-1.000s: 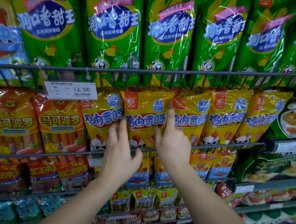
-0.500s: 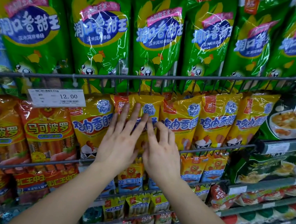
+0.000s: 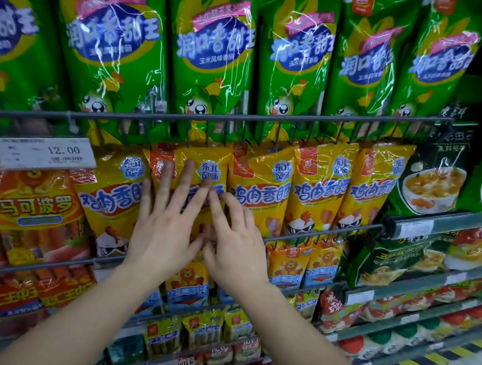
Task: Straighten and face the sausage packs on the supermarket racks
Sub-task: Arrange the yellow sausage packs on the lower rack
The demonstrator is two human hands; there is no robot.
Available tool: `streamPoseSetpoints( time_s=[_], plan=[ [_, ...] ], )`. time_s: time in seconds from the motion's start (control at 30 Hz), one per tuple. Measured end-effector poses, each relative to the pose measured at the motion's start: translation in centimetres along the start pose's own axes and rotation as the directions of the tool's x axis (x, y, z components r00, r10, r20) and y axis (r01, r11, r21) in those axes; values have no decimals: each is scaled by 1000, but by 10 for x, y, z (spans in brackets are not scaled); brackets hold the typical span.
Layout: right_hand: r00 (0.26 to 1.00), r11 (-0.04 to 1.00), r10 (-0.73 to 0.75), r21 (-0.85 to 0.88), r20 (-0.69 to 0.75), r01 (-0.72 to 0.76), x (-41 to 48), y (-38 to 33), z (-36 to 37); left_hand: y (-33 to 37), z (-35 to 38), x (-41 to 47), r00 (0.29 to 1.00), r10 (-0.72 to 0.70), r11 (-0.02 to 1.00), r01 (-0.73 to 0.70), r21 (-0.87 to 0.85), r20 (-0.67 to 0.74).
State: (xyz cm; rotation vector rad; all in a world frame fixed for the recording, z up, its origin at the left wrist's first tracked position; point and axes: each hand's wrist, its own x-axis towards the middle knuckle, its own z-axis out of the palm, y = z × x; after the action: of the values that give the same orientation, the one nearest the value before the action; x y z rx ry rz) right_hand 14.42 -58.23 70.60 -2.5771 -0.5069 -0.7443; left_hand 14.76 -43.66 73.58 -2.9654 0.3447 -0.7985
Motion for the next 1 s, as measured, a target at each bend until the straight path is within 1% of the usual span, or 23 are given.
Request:
streamPoseSetpoints(
  time_s=[0.13,0.27,0.37,0.5,0.6,0.7,0.83,0.9,1.0],
  plan=[
    [1000,995,-29,97,0,29,-11,7,1,8,-4,-6,1000,-6,999,5,-54,-25],
    [1000,988,5,153,-31,0,-24,18,3,20,1,-21,995,60,992,-67,-105,-74],
    [998,984,15,180,-58,-4,-36,26,4,27,10,-34,993,85,983,-98,-157,-85],
    [998,977,35,212,-58,-22,-58,36,11,34,23,-56,991,122,967,-133,-219,-61],
    [996,974,70,218,-51,-57,-77,44,20,36,36,-76,986,160,962,-164,-218,-39],
    [997,973,83,216,2,-81,-96,51,29,38,51,-97,990,137,966,-124,-225,40],
    [991,973,110,196,71,-122,-116,57,41,38,71,-122,982,75,968,-30,-250,175],
    [986,970,132,193,101,-149,-124,60,47,37,80,-131,966,35,966,33,-256,256],
    [971,954,191,204,147,-218,-134,66,55,35,92,-143,921,-40,957,147,-250,388]
  ],
)
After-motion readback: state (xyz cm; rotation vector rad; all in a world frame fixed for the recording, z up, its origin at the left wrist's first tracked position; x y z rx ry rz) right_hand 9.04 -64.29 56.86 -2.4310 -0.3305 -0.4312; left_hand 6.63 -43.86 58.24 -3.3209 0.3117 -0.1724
